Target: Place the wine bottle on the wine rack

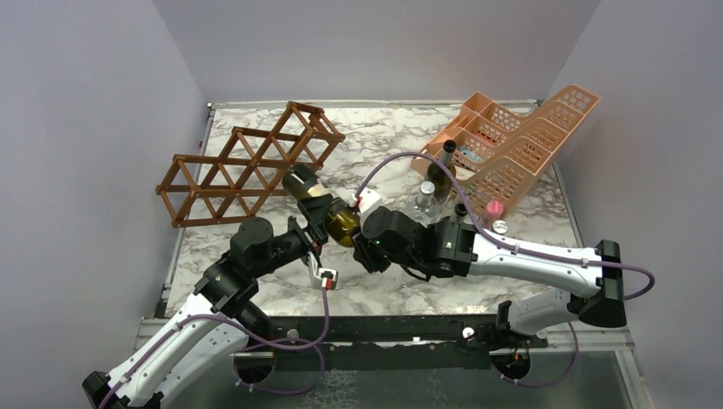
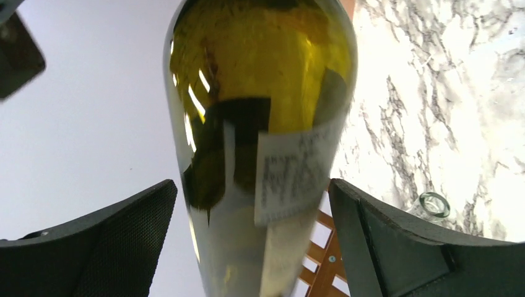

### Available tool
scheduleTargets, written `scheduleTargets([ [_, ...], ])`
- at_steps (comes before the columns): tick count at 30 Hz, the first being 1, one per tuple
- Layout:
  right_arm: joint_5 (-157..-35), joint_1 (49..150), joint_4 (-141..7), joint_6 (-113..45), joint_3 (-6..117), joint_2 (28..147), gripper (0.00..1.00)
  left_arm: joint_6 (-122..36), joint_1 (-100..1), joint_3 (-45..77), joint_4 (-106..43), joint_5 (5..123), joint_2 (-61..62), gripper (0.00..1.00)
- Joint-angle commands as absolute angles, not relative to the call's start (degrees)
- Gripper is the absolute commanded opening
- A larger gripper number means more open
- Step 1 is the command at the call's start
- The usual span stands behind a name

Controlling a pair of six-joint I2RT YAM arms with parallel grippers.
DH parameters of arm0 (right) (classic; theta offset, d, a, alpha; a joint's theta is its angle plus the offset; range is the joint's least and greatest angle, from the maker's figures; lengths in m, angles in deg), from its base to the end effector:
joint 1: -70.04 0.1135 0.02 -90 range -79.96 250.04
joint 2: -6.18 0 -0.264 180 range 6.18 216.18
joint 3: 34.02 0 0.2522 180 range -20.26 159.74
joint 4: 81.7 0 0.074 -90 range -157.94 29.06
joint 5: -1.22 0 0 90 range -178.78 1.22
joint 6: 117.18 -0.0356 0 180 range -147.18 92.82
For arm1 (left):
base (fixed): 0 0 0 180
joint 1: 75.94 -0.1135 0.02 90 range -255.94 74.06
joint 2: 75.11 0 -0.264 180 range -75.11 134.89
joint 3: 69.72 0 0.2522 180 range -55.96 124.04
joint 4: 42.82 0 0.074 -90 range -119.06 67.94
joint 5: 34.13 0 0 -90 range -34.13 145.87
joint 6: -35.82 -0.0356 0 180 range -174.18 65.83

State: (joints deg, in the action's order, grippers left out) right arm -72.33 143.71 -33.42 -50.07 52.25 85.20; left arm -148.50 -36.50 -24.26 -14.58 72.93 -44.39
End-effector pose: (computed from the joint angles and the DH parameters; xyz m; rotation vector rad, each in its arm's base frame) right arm 0.0944 0.2865 0.3335 -0.8534 2.1528 0.5632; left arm 0.1030 -0.0983 0.2873 1.7415 0.5118 0.4149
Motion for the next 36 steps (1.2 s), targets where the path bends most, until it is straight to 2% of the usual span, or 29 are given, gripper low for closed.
scheduleTargets([
  [1,-58.0,143.6,-39.1,-53.7,52.1,79.4,0.01,-147.2,-36.6,-24.2,-17.1,73.5,-45.6,0.99],
  [7,-54.7,143.7,-39.1,-54.6,50.6,77.1,0.01,-137.3,-36.6,-22.1,-17.3,73.9,-46.0,0.99],
  [10,-55.8,143.6,-38.5,-54.5,50.2,77.1,0.01,-121.5,-36.6,-20.3,-22.6,72.7,-46.1,0.99],
  [14,-56.9,143.7,-38.3,-55.2,48.8,76.5,0.01,-101.1,-36.6,-19.1,-32.7,62.9,-47.0,0.99],
  [20,-59.9,143.7,-40.5,-54.6,46.0,74.9,0.01,-73.7,-36.6,-14.0,-40.6,41.2,-48.2,0.99],
  [29,-77.8,143.7,-48.1,-45.8,45.8,80.4,0.01,-54.7,-36.6,6.5,-22.0,34.4,-36.6,0.99],
  [36,-84.0,143.7,-50.2,-44.3,50.8,91.6,0.01,-48.9,-36.6,15.6,-13.7,32.7,-30.9,0.99],
])
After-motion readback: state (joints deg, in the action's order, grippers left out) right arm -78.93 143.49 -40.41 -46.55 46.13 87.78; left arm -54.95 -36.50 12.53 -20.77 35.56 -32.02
